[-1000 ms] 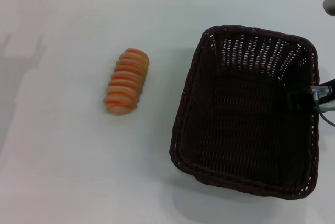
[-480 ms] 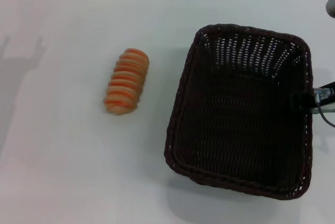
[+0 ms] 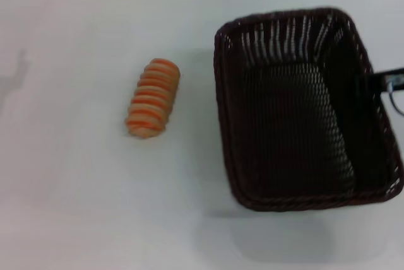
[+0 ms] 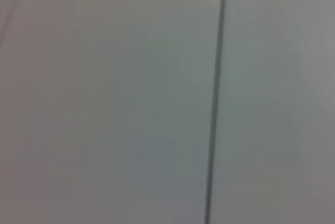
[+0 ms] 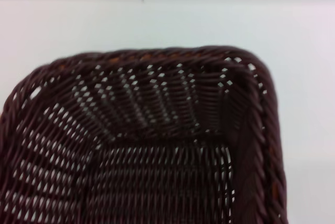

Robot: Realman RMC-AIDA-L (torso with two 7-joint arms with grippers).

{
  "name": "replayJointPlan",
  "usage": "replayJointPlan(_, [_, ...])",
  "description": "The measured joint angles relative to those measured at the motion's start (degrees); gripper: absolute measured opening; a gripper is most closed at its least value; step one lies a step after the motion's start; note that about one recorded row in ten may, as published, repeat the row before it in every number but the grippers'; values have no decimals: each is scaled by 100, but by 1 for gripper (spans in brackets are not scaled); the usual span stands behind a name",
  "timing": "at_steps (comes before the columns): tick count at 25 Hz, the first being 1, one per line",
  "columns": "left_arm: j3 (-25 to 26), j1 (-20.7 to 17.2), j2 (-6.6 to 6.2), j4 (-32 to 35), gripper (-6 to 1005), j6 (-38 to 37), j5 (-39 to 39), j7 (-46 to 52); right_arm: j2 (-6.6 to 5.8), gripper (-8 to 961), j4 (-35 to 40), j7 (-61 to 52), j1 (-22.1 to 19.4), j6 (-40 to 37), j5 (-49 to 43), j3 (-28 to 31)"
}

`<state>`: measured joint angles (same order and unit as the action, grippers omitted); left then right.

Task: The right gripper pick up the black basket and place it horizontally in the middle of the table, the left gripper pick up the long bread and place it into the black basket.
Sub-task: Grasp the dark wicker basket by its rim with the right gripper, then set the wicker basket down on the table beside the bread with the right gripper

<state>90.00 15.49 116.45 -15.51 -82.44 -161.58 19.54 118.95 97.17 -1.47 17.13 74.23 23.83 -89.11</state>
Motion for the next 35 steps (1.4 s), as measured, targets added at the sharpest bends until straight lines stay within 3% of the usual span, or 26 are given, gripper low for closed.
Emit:
replayJointPlan(3, [341,-34,95,-4,842,16,3,-106,9,156,162,839,-203,-774,-110,-24])
replayJointPlan(8, [551,-13,180,-4,842,85,4,-619,16,151,442,1797,-267,-1322,-13,-174])
replayJointPlan(14, [683,6,181,-113,843,407,11,-463,-3,144,893,3299,-53,-1276,427,-345])
replayJointPlan(20, [898,10,194,-349,843,853,19,-397,-7,143,1420,4564,306,-647,1015,-443])
replayJointPlan(24, [999,69,196,-369,843,919,26,-238,-22,143,1450,5059,905,197,1518,-311])
replayJointPlan(27, [1036,110,196,-372,842,965,28,-173,-28,142,1340,5161,1155,575,1789,-234])
replayJointPlan(28, [1073,131,196,-372,842,987,31,-159,-37,142,1186,5193,1465,1025,2057,-178])
replayJointPlan(35, [1298,263,205,-366,842,1192,37,-151,-92,140,985,5060,1820,1648,2138,-296])
